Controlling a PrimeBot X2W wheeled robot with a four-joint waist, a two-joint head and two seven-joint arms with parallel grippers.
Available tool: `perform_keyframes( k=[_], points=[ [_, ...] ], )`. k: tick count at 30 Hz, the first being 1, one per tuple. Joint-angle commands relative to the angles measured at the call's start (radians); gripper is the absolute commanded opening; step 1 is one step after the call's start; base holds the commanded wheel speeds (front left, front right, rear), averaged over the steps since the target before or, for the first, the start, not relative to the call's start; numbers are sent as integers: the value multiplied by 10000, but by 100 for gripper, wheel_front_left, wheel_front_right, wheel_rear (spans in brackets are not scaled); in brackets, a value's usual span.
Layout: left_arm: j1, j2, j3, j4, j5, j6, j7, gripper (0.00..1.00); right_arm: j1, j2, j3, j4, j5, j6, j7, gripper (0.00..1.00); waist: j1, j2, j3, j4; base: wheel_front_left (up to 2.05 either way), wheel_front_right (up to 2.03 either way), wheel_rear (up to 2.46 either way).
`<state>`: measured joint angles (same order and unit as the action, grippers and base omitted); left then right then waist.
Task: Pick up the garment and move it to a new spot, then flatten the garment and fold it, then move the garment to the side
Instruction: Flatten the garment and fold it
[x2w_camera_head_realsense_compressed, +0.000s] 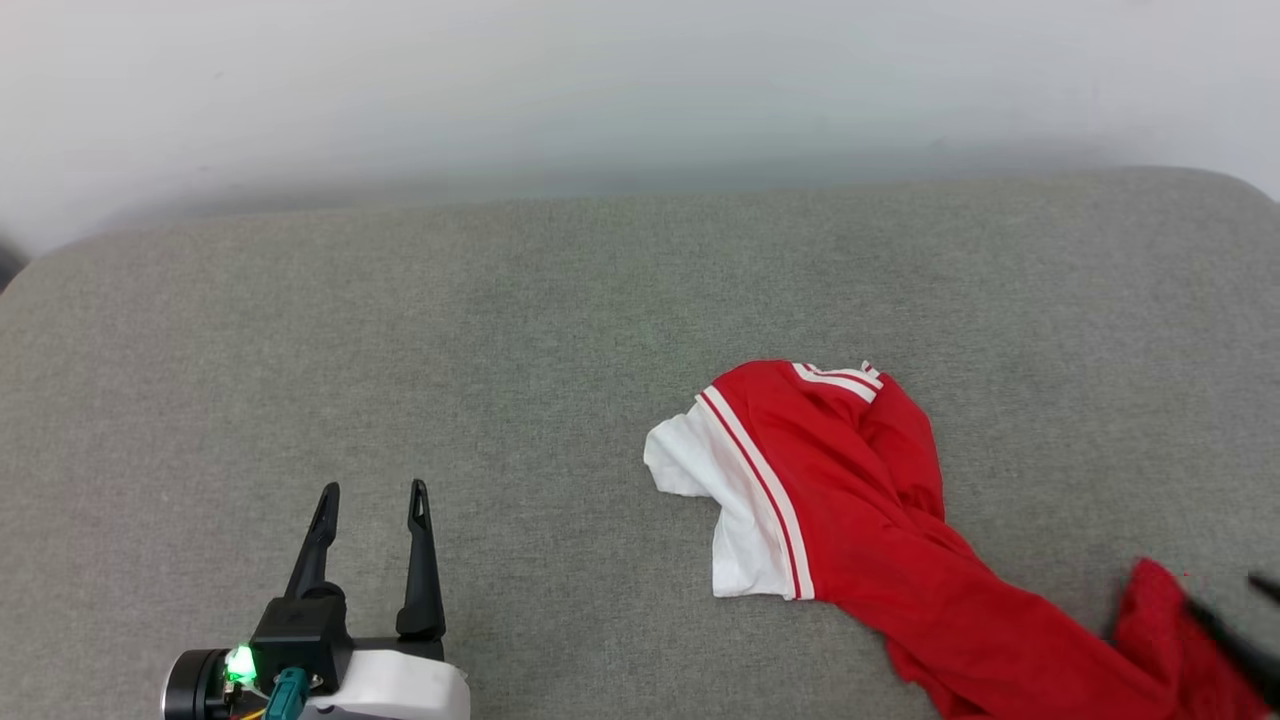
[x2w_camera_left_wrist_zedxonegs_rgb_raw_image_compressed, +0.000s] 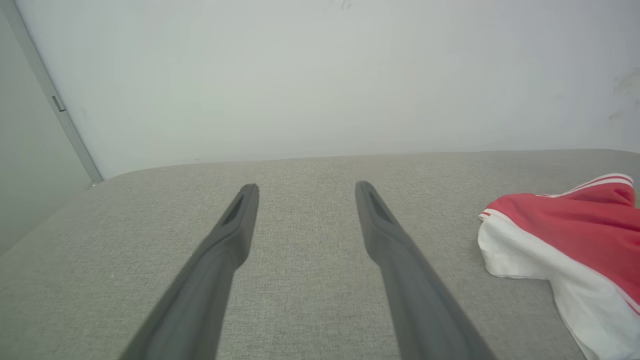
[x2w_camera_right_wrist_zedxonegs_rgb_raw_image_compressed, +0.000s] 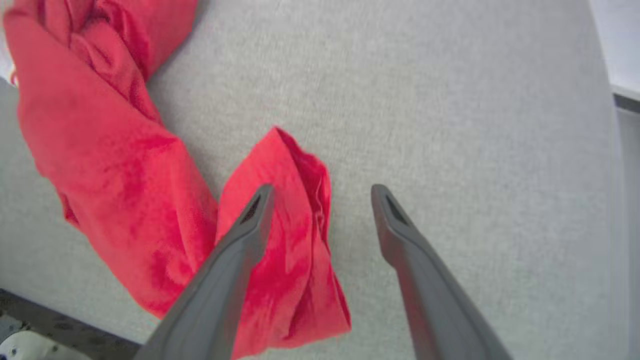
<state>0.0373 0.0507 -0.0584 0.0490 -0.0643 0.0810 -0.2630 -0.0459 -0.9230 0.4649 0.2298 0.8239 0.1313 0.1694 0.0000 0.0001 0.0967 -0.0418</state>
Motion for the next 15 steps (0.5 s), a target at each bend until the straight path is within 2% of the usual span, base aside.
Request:
perform_keyframes(
  k=[1,5,10,15],
  points=[
    [63,31,52,-16,75,-56,-26,100,80,223,-528,-165,-373,-10,-378,100,0,-1,-84,-45,0,0,0],
    [-170,172,128,-42,231,-194,-26,100,91,1244,-2279,-664,-1772,-9,-1428,100,0,-1,-179,-88,0,0,0],
    [-659,459,185,147,350,-453,-26,100,345,3308,-4083,-1759,-3776,-10,-2529,100,0,-1,-253,-93,0,0,0],
    [-1535,805,72,468,458,-796,-26,100,793,5405,-4972,-2797,-5198,-10,-3370,100,0,-1,-263,-74,0,0,0]
  ],
)
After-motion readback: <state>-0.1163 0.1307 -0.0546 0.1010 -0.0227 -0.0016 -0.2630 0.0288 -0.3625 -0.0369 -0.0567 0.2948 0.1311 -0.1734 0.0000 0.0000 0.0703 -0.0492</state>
